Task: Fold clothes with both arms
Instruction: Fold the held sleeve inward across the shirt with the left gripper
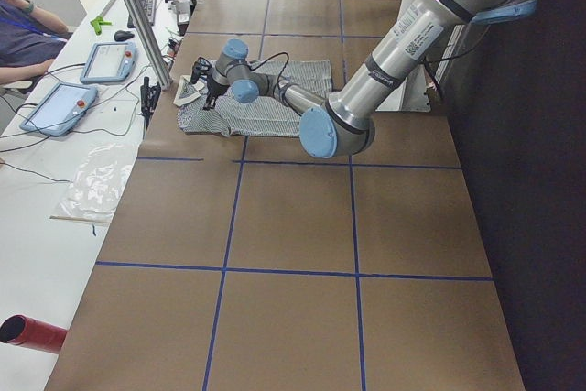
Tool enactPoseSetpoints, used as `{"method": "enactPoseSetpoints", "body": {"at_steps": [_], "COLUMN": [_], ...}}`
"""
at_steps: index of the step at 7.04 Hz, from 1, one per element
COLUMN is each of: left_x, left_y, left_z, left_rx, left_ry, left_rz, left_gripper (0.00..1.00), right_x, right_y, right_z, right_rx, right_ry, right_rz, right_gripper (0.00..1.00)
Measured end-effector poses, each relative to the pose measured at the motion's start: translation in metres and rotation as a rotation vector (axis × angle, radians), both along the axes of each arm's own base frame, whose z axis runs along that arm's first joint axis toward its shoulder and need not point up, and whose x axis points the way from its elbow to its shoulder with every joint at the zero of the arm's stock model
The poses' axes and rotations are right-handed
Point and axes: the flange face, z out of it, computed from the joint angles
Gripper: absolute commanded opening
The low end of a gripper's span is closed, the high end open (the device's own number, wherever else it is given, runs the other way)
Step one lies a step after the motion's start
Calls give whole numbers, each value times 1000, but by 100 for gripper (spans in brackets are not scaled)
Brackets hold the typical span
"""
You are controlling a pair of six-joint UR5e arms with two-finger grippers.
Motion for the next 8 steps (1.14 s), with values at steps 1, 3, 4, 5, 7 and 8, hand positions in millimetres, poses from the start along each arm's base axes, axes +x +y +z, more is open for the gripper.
{"method": "enactPoseSetpoints", "body": {"at_steps": [1,3,4,5,7,8], "left_x": [30,58,59,55,38,20], "left_y": [2,5,7,12,31,49], "left_z": [-17,-20,-23,-33,-49,-45], "left_rx": [-21,-25,19,77,143,171], "left_ry": [-4,-37,-64,-77,-46,-22], "left_rz": [-7,-7,30,77,171,196], "left_gripper": [0,100,100,100,100,100], "right_x": [0,-1,-1,-2,-9,-26], "right_y": [0,0,-1,0,5,15], "right_z": [1,3,2,-1,-20,-43], "right_rx": [-3,-6,-3,2,3,-23], "right_ry": [1,2,0,-3,-30,-72], "right_rz": [0,-2,-3,-4,10,37], "right_gripper": [100,100,100,100,100,100]}}
